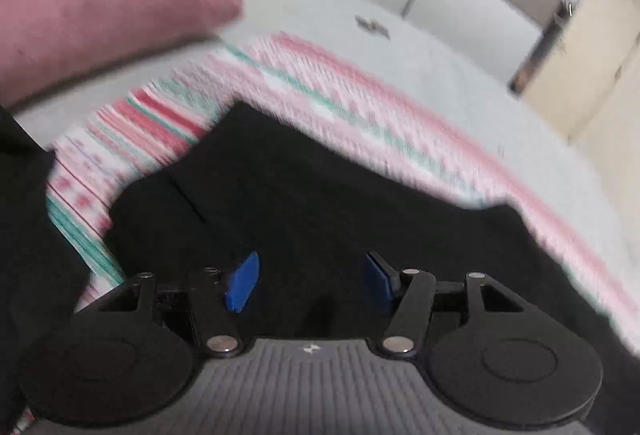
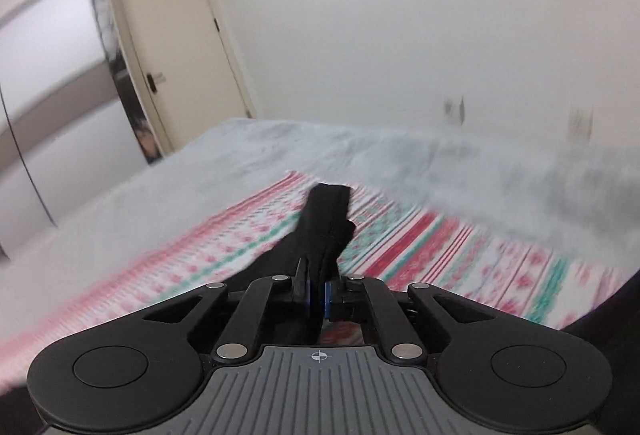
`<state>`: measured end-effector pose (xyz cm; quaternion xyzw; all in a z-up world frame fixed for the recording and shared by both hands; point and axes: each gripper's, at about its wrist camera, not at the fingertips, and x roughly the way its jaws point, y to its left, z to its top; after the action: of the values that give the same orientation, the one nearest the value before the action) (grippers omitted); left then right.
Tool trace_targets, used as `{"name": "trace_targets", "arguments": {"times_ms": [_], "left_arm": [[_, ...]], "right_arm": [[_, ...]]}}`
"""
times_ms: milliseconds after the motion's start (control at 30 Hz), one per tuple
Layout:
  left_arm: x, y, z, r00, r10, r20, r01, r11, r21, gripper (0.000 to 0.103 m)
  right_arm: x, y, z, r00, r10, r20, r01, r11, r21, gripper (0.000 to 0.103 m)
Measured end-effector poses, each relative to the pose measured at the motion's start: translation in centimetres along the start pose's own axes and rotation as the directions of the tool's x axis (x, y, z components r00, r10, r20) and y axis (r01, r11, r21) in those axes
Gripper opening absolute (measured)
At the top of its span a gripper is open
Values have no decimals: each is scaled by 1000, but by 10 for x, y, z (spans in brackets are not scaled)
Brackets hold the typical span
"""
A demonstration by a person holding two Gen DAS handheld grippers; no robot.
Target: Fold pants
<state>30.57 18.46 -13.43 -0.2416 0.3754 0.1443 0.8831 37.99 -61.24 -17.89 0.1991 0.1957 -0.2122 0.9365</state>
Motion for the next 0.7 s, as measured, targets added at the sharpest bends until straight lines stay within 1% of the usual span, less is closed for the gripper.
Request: {"name": "trace_targets", "arguments": {"times_ms": [33, 67, 133, 200, 267, 300, 333, 367, 400, 433, 467, 500, 533, 567, 600, 633, 667, 700], "left_arm": [[6, -3, -5, 1000, 8, -13, -7, 1000, 8, 78], [11, -5, -8, 1000, 15, -26, -15, 1000, 18, 78], [15, -9, -11, 999, 38, -26, -36, 998, 58, 78], [14, -8, -11, 999, 44, -24, -42, 996, 72, 78], [15, -4, -8, 999, 34, -29, -33, 998, 48, 78], [15, -3, -7, 999, 31, -30, -30, 999, 35, 78], [14, -3, -7, 999, 30, -29, -29, 999, 30, 78], [13, -3, -6, 999, 30, -27, -29, 999, 34, 78], [8, -7, -7, 999, 32, -16, -31, 998, 48, 78], [4, -10, -6, 1000, 30, -1, -30, 998, 63, 78], [0, -13, -6, 1000, 22, 18, -23, 996, 83, 78], [-6, -17, -7, 999, 12, 35, -15, 994, 106, 78], [-10, -21, -7, 999, 3, 50, -9, 992, 128, 80], [-11, -23, -7, 998, 0, 63, -9, 990, 144, 81], [-11, -25, -8, 998, 3, 67, -13, 988, 153, 81], [-9, -25, -8, 998, 3, 57, -12, 988, 154, 81], [-6, -25, -8, 999, -1, 38, -5, 989, 149, 81], [-3, -25, -8, 1000, -8, 16, 6, 990, 140, 81]], "right_arm": [[5, 0, -4, 999, -41, -21, 40, 999, -21, 4], [13, -5, -9, 995, -79, -61, 79, 997, -16, 4], [28, -24, -20, 982, -114, -150, 122, 992, 42, 4], [39, -37, -27, 972, -104, -212, 123, 989, 79, 4], [42, -40, -26, 970, -94, -224, 117, 989, 90, 6], [42, -38, -25, 968, -106, -226, 128, 988, 85, 9], [42, -37, -24, 967, -116, -227, 138, 987, 82, 19], [42, -37, -23, 962, -150, -228, 169, 984, 63, 25], [37, -39, -18, 956, -196, -220, 207, 978, 31, 34], [33, -37, -14, 943, -269, -198, 272, 962, -14, 39], [29, -33, -11, 923, -348, -164, 343, 938, -55, 45], [24, -29, -6, 902, -414, -123, 407, 910, -80, 47], [18, -24, -1, 889, -451, -85, 444, 892, -89, 48], [12, -23, 2, 884, -464, -54, 459, 884, -84, 50], [5, -18, 7, 885, -466, -27, 463, 883, -76, 50], [-1, -11, 11, 893, -450, -9, 449, 891, -69, 50], [-9, 2, 15, 909, -416, 4, 415, 907, -69, 50], [-16, 21, 16, 935, -353, 17, 354, 932, -83, 52]]}}
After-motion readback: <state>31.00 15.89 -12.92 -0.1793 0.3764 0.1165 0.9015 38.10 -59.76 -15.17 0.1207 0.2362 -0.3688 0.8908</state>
